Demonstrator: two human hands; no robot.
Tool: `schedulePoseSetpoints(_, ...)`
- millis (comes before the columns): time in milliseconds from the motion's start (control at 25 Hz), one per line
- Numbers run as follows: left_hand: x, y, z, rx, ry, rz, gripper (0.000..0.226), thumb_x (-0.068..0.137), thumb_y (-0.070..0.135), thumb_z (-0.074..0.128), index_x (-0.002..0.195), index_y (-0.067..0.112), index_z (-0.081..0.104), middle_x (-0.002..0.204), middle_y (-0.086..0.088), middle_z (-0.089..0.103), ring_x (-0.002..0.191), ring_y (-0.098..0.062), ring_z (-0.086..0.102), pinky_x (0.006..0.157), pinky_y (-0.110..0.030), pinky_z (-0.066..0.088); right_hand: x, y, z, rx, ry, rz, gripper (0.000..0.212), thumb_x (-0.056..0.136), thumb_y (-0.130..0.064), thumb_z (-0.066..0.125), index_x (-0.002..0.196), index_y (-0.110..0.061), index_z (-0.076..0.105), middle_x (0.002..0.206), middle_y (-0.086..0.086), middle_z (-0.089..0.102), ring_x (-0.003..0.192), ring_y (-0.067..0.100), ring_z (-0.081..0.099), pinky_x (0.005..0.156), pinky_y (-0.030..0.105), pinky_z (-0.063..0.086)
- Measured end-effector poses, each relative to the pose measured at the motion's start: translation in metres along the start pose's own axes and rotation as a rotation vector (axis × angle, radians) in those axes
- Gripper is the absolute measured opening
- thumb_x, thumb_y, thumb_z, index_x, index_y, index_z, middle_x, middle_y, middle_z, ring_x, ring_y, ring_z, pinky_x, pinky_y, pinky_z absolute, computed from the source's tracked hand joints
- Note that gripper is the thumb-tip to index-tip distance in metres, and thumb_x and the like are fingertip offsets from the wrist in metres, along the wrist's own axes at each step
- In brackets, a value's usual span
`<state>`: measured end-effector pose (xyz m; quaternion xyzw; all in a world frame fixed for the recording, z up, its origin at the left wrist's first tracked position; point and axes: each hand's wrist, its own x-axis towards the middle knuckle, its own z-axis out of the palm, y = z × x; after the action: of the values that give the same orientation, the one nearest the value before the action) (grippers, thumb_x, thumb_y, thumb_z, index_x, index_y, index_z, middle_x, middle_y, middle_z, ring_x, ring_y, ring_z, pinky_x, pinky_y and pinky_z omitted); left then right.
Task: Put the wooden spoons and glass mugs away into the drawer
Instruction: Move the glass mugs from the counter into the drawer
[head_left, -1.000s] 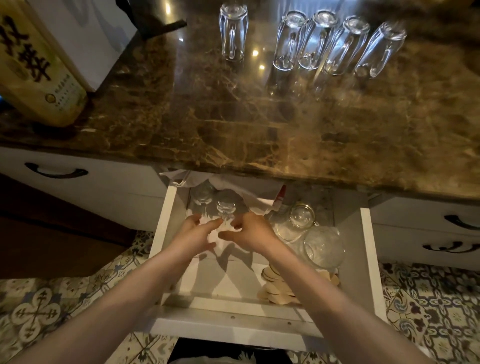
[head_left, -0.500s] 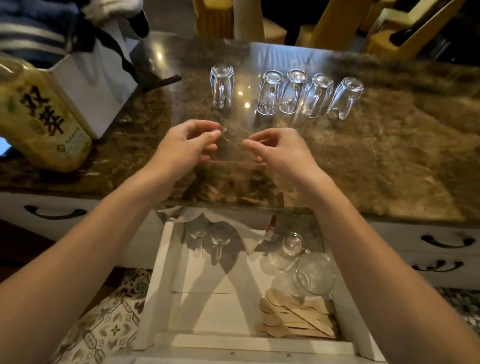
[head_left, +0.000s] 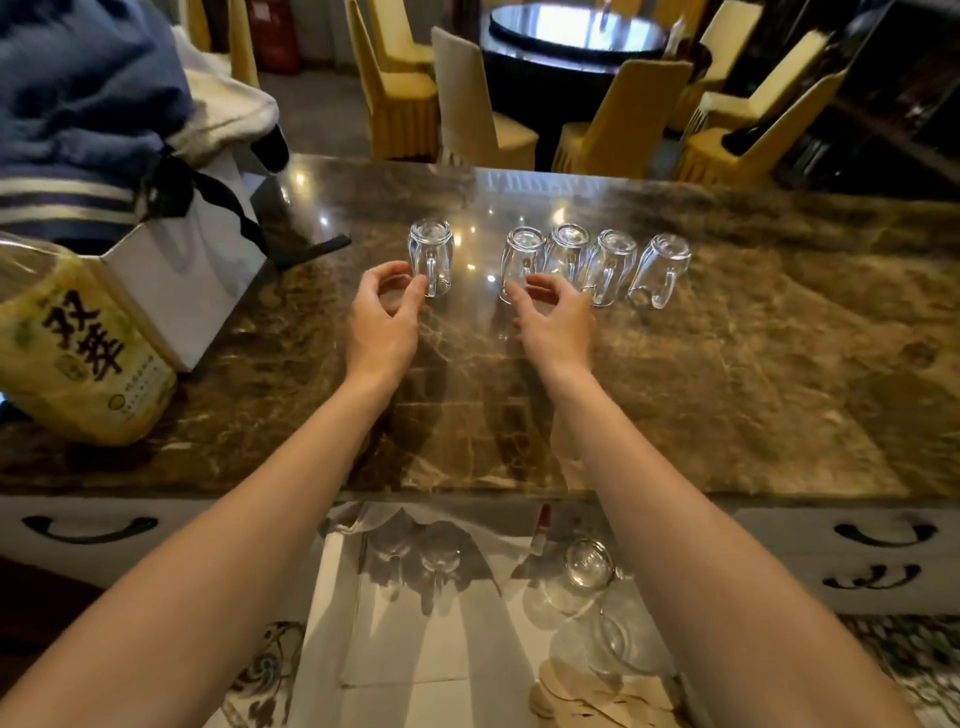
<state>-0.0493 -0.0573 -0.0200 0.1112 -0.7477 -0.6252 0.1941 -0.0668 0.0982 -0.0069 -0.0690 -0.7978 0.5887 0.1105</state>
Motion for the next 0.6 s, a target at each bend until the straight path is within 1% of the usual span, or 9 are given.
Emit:
schedulePoseSetpoints(120,0.013,-0.013,0.007,-0.002,-0.005,-0.043,0.03,0.09,0.031,0.059,0.118,0.019,0.056,0.114,-0.002,0.063,0.098,-0.018,0.065,0.088,-0.043,0.054,0.011,0.011,0.007,0.006,0.065,0.054,0.037,0.088,-0.026,0.066,0.119,-0.009,0.058,0.117,0.007,0.062,0.103,0.023,0.062,0.089,0.046,0.053)
schedulePoseSetpoints(240,0.027,-0.023,0.01,0.02,-0.047,-0.064,0.029,0.091,0.029,0.06,0.117,0.017,0.058,0.113,-0.004,0.066,0.099,-0.02,0.065,0.09,-0.044,0.053,0.02,0.019,0.011,0.038,0.071,0.093,0.036,0.088,-0.025,0.066,0.12,-0.008,0.057,0.115,0.009,0.063,0.103,0.025,0.062,0.09,0.047,0.052)
schedulePoseSetpoints(320,0.034,-0.027,0.014,0.034,-0.07,-0.066,0.027,0.09,0.029,0.062,0.114,0.018,0.06,0.108,0.0,0.067,0.097,-0.017,0.065,0.087,-0.041,0.053,0.025,0.023,0.015,0.039,0.059,0.11,0.035,0.089,-0.024,0.064,0.119,-0.007,0.058,0.113,0.009,0.065,0.102,0.027,0.063,0.091,0.047,0.051)
schedulePoseSetpoints(400,0.038,-0.03,0.02,0.036,-0.089,-0.068,0.025,0.089,0.028,0.063,0.112,0.018,0.061,0.105,0.001,0.067,0.096,-0.013,0.064,0.086,-0.033,0.053,0.028,0.026,0.018,0.023,0.051,0.106,0.032,0.09,-0.023,0.063,0.118,-0.007,0.06,0.111,0.008,0.067,0.1,0.026,0.065,0.09,0.046,0.052)
schedulePoseSetpoints(440,0.04,-0.033,0.023,0.043,-0.094,-0.057,0.024,0.089,0.028,0.063,0.11,0.018,0.062,0.105,0.001,0.067,0.095,-0.011,0.063,0.085,-0.026,0.052,0.029,0.027,0.02,0.015,0.051,0.098,0.031,0.09,-0.024,0.063,0.117,-0.007,0.061,0.11,0.008,0.067,0.099,0.025,0.065,0.09,0.045,0.052)
schedulePoseSetpoints(520,0.044,-0.036,0.027,0.087,-0.085,-0.019,0.019,0.088,0.029,0.064,0.104,0.02,0.063,0.102,0.002,0.067,0.091,-0.008,0.062,0.076,-0.01,0.046,0.033,0.029,0.022,-0.008,0.058,0.089,0.032,0.09,-0.025,0.063,0.117,-0.007,0.062,0.109,0.008,0.068,0.097,0.024,0.066,0.089,0.044,0.053)
schedulePoseSetpoints(560,0.046,-0.037,0.029,0.102,-0.069,-0.009,0.017,0.087,0.03,0.065,0.101,0.02,0.062,0.1,0.002,0.067,0.089,-0.007,0.061,0.072,-0.006,0.044,0.035,0.03,0.023,-0.018,0.058,0.088,0.031,0.091,-0.025,0.063,0.116,-0.007,0.063,0.109,0.008,0.068,0.096,0.024,0.066,0.09,0.044,0.053)
schedulePoseSetpoints(600,0.049,-0.038,0.03,0.109,-0.052,-0.009,0.017,0.086,0.031,0.066,0.099,0.02,0.061,0.098,0.001,0.066,0.087,-0.007,0.06,0.07,-0.006,0.043,0.038,0.031,0.024,-0.023,0.054,0.088,0.029,0.091,-0.025,0.062,0.114,-0.007,0.064,0.107,0.008,0.069,0.095,0.025,0.066,0.089,0.044,0.053)
